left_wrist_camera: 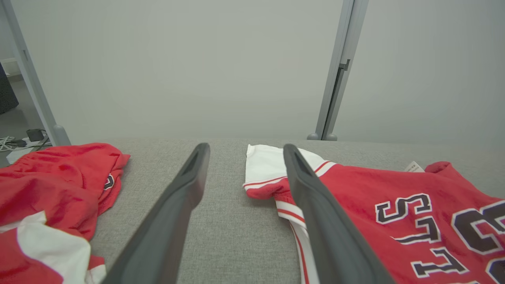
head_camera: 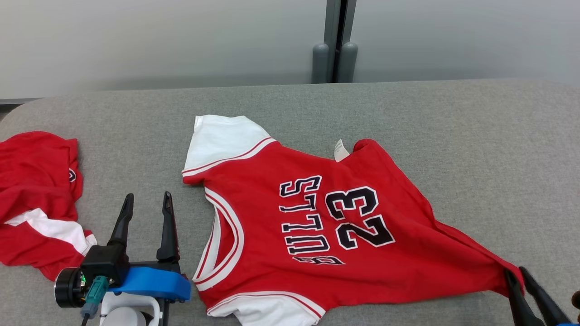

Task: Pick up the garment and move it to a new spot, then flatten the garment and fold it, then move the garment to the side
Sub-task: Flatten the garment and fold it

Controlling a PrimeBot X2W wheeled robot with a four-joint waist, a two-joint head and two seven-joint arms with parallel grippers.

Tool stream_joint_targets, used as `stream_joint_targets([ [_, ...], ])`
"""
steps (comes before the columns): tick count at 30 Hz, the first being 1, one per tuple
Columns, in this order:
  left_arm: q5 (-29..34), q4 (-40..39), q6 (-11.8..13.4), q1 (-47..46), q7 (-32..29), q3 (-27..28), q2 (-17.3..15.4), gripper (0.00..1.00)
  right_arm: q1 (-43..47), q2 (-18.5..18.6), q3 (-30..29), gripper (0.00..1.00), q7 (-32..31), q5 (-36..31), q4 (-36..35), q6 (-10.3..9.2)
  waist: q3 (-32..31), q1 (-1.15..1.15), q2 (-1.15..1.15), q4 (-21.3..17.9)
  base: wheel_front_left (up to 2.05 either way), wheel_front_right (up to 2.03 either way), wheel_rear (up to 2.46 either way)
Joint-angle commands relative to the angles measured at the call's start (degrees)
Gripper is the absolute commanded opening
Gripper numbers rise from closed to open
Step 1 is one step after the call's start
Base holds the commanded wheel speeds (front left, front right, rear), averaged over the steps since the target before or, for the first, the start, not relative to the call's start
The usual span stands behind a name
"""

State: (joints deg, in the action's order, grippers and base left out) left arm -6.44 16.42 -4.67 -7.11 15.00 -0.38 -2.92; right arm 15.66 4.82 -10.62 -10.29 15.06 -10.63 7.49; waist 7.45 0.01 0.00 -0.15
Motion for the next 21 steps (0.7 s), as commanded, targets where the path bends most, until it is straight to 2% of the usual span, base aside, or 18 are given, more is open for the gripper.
stream_joint_targets([
  [1, 0.35, -0.03, -0.22, -0.46, 0.26, 0.46, 0.02, 1.00, -0.17, 0.04, -0.14, 1.00, 0.29, -0.59, -0.57, 0.02, 0.10, -0.01, 0.00, -0.05, 0.00, 0.00, 0.00],
  [7, 0.74, -0.34, -0.39, -1.69, 0.26, 0.49, 0.04, 1.00, -7.28, 2.09, 1.45, 1.00, 2.27, -2.06, -3.18, 0.02, 1.05, -0.01, 0.00, 0.31, 0.00, 0.00, 0.00],
  [12, 0.79, -0.74, -0.47, -3.00, 0.27, 0.36, 0.04, 1.00, -18.67, 6.00, 5.74, 1.00, 2.31, -3.89, -1.56, 0.02, 2.91, -0.01, 0.00, 1.39, 0.00, 0.00, 0.00],
  [17, -0.15, -0.82, -0.18, -5.20, 0.27, -1.01, 0.04, 1.00, -32.04, 8.71, 10.35, 1.00, 1.92, -5.24, 5.73, 0.02, 5.49, -0.01, 0.00, 4.03, 0.00, 0.00, 0.00],
  [21, -1.10, -1.05, 0.19, -7.17, 0.27, -2.41, 0.02, 1.00, -40.98, 9.93, 13.49, 1.00, 1.45, -5.76, 14.32, 0.02, 7.59, -0.01, 0.00, 6.73, 0.00, 0.00, 0.00],
])
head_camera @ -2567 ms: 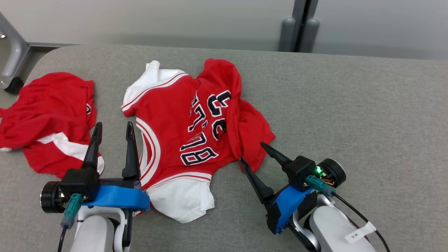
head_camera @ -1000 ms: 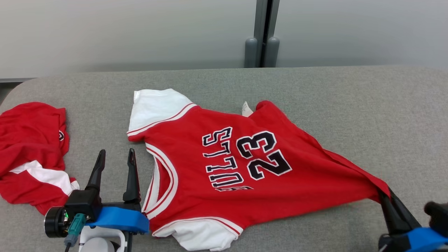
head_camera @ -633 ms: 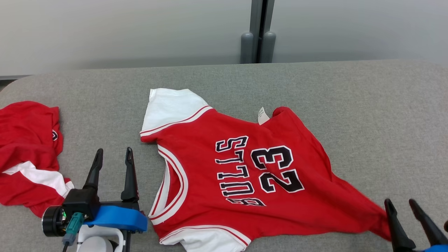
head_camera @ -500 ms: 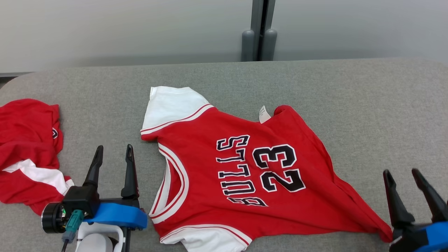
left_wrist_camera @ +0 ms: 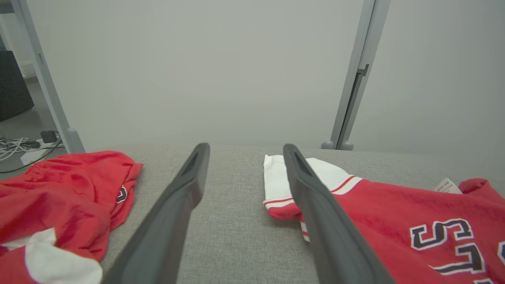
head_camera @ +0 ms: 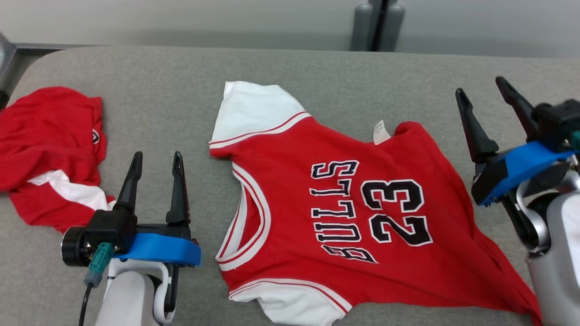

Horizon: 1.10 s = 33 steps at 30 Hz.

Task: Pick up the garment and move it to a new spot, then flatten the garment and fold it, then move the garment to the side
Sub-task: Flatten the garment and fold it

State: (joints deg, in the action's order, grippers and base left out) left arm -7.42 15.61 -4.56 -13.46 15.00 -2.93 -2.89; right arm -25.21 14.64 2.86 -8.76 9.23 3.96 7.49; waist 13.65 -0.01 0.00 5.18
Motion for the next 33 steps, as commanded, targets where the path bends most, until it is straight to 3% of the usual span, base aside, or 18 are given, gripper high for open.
stream_joint_targets([
  [1, -0.42, -0.31, 0.26, -1.32, 0.27, -0.44, 0.01, 1.00, -1.70, 0.50, 0.53, 1.00, -0.31, -0.19, 1.96, 0.02, 1.95, 0.01, 0.00, 2.18, 0.00, 0.00, 0.00],
  [10, -3.20, -0.61, 1.65, -3.83, 0.27, -4.51, 0.08, 1.00, -9.67, 3.91, 4.65, 1.00, -0.19, -1.25, 21.28, 0.02, 5.27, 0.01, 0.00, 7.64, 0.00, 0.00, 0.00],
  [20, -3.63, -0.54, 2.35, -4.20, 0.27, -5.66, 0.03, 1.00, -11.50, 4.37, 8.67, 1.00, -1.34, -0.40, 37.27, 0.02, 6.42, 0.01, 0.00, 8.77, 0.00, 0.00, 0.00],
  [21, -3.61, -0.47, 2.38, -4.24, 0.27, -5.69, 0.03, 1.00, -11.49, 4.18, 9.02, 0.44, -1.98, -0.13, 38.68, 0.02, 6.37, 0.01, 0.00, 8.70, 0.00, 0.00, 0.00],
  [23, -3.61, -0.28, 2.40, -4.42, 0.27, -5.76, 0.03, 1.00, -12.07, 3.97, 9.68, 0.00, -2.04, 0.80, 40.49, 0.01, 6.28, 0.01, 0.00, 8.51, 0.00, 0.00, 0.00],
  [33, -2.81, 0.51, 2.06, -1.90, 0.27, -4.48, 0.03, 1.00, -17.18, 3.92, 8.06, 0.00, 9.52, 4.72, 40.19, 0.01, 1.93, 0.01, 0.00, 5.68, 0.00, 0.00, 0.00],
])
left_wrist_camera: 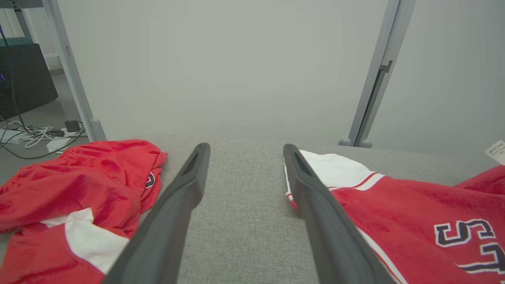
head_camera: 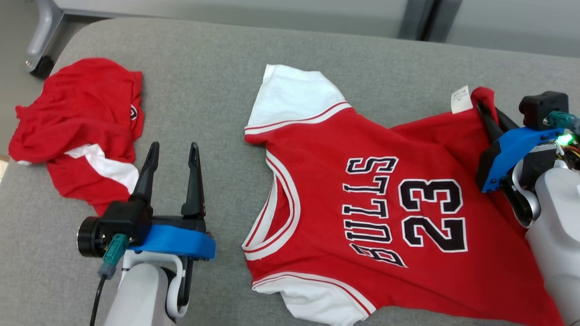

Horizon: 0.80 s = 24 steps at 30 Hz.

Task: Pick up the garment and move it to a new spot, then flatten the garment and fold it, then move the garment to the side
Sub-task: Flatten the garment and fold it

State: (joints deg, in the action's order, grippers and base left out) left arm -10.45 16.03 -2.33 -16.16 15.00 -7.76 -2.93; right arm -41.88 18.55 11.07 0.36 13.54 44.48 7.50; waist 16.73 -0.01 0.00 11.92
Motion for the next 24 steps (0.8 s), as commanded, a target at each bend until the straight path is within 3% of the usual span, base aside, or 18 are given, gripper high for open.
stream_joint_targets([
  [1, 0.47, 0.17, -0.26, 1.15, 0.27, 0.67, 0.07, 1.00, -0.70, -0.16, -0.17, 0.00, 1.31, 0.84, -0.73, 0.00, -1.82, 0.01, 0.00, -1.50, 0.00, 0.00, 0.00],
  [6, 1.48, 0.22, -0.77, 2.52, 0.27, 1.97, 0.06, 1.00, -2.35, 0.50, -0.23, 0.00, 3.27, 2.24, -4.55, 0.01, -3.92, 0.01, 0.00, -3.30, 0.00, 0.00, 0.00],
  [13, 1.57, 0.30, -1.45, 2.50, 0.27, 2.36, 0.06, 1.00, -5.91, 1.65, -2.13, 0.00, 0.76, 1.85, -7.20, 0.01, -4.20, 0.01, 0.00, -3.38, 0.00, 0.00, 0.00],
  [24, -0.09, -0.46, -0.67, 1.04, 0.27, 0.29, 0.06, 1.00, -11.28, 1.82, -6.93, 0.00, -0.74, -2.64, 2.07, 0.01, -1.68, 0.01, 0.00, 0.02, 0.00, 0.00, 0.00],
])
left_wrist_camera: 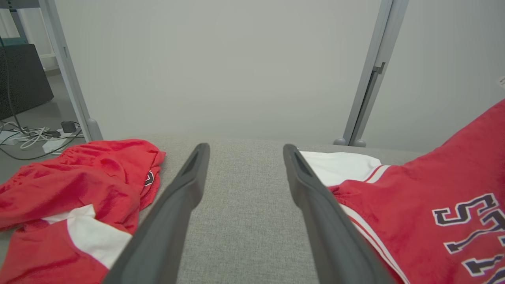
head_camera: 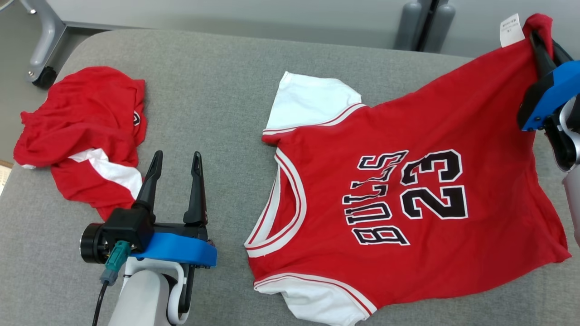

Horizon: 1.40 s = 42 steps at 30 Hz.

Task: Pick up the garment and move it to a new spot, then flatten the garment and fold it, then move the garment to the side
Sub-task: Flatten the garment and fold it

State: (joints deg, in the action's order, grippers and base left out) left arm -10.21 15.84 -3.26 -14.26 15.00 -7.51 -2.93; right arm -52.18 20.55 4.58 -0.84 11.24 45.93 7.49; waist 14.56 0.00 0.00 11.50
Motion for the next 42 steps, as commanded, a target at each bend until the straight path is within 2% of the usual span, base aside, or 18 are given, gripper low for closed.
stream_joint_targets([
  [1, -0.39, -0.32, 0.30, -1.05, 0.27, -0.11, 0.06, 1.00, -1.24, -0.15, -0.93, 0.00, 0.73, -0.78, 2.16, 0.02, 0.83, 0.00, 0.00, 0.66, 0.00, 0.00, 0.00],
  [2, -0.39, -0.31, 0.29, -1.19, 0.27, -0.22, 0.06, 1.00, -1.31, -0.35, -1.22, 0.42, 1.13, -1.12, 3.76, 0.02, 1.00, 0.00, 0.00, 0.80, 0.00, 0.00, 0.00],
  [3, -0.43, -0.27, 0.37, -1.31, 0.27, -0.31, 0.06, 1.00, -1.25, -0.76, -1.62, 1.00, 1.36, -1.24, 5.32, 0.02, 1.14, 0.00, 0.00, 0.87, 0.00, 0.00, 0.00],
  [9, -0.29, -0.14, 0.73, -1.24, 0.27, -0.47, 0.08, 1.00, 0.32, -1.65, -1.59, 1.00, 5.68, -1.86, 10.12, 0.02, 0.91, 0.00, 0.00, 0.24, 0.00, 0.00, 0.00],
  [12, 0.36, 0.12, 0.57, -0.45, 0.27, 0.11, 0.05, 1.00, 1.88, -2.28, -1.21, 1.00, 9.99, -1.34, 11.10, 0.02, -0.01, 0.00, 0.00, -1.17, 0.00, 0.00, 0.00],
  [18, 1.96, 0.43, -0.17, 1.61, 0.27, 2.12, -0.31, 1.00, 5.81, -3.21, -1.23, 1.00, 15.18, 0.19, 8.43, 0.02, -2.29, 0.00, 0.00, -4.87, 0.00, 0.00, 0.00],
  [22, 2.78, 0.29, -0.52, 3.20, 0.27, 3.10, -0.59, 1.00, 10.83, -5.18, -1.37, 1.00, 16.01, 1.30, 1.92, 0.02, -3.85, 0.00, 0.00, -7.00, 0.00, 0.00, 0.00],
  [30, 3.63, 0.53, -0.88, 6.33, 0.27, 4.87, -1.02, 1.00, 27.29, -10.97, -3.87, 1.00, 16.05, 2.64, -17.84, 0.02, -6.86, 0.00, 0.00, -9.86, 0.00, 0.00, 0.00],
  [36, 4.12, 0.89, -1.26, 7.11, 0.27, 5.30, -0.99, 1.00, 39.80, -15.39, -7.70, 1.00, 15.40, 1.14, -29.91, 0.02, -7.76, 0.00, 0.00, -10.05, 0.00, 0.00, 0.00],
  [42, 4.26, 1.82, -1.61, 7.18, 0.27, 5.43, -0.90, 1.00, 47.94, -17.24, -9.39, 1.00, 11.24, -1.70, -39.72, 0.02, -7.74, 0.00, 0.00, -10.20, 0.00, 0.00, 0.00],
])
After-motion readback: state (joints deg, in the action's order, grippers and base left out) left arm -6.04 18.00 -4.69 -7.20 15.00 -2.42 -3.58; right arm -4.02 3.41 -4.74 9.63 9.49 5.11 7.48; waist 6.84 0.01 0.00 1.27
